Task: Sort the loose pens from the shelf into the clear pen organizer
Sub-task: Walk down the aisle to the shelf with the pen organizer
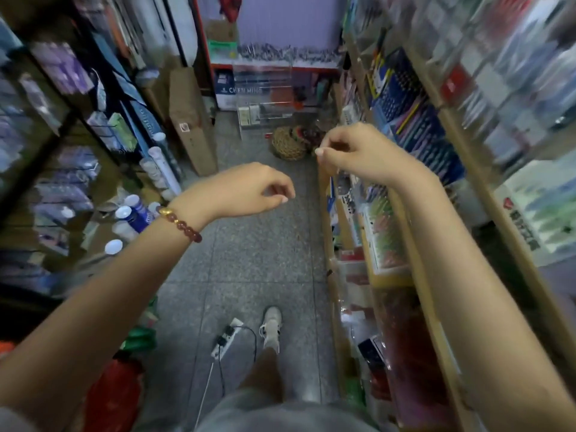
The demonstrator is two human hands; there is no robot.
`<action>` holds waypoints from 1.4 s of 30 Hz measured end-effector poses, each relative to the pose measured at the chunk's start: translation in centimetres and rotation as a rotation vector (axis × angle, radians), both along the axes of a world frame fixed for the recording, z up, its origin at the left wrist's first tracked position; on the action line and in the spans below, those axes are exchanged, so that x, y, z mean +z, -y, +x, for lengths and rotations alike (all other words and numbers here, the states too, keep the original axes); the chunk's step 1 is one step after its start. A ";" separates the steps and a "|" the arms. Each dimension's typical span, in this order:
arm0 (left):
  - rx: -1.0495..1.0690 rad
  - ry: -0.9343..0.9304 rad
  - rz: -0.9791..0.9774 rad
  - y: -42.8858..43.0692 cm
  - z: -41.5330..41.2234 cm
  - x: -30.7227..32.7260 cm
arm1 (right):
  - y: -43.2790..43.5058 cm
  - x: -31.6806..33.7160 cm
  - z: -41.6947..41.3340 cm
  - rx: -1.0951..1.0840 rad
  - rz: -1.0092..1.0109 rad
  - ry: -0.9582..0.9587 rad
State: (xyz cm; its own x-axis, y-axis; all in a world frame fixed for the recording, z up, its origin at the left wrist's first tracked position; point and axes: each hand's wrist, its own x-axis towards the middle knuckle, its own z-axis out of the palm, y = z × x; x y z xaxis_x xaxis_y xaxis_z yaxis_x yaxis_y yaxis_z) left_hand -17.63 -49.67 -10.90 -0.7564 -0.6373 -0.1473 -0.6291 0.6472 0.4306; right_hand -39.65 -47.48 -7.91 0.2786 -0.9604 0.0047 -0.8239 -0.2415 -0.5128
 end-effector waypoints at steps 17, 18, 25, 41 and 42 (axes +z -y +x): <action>0.033 -0.105 0.060 34.0 -3.3 -0.7 | 35.6 3.1 -4.9 0.020 -0.113 -0.058; 0.030 -0.102 0.058 36.2 -3.8 -1.0 | 38.1 2.9 -5.5 0.020 -0.117 -0.059; 0.044 -0.092 0.066 52.7 -9.2 -1.1 | 53.8 1.5 -11.6 -0.004 -0.144 0.018; -0.021 -0.207 0.059 88.4 -7.7 -2.6 | 87.4 -1.3 -10.5 -0.067 -0.069 0.019; -0.038 -0.217 0.065 91.0 -7.5 -2.5 | 89.3 -1.6 -10.2 -0.093 -0.076 0.021</action>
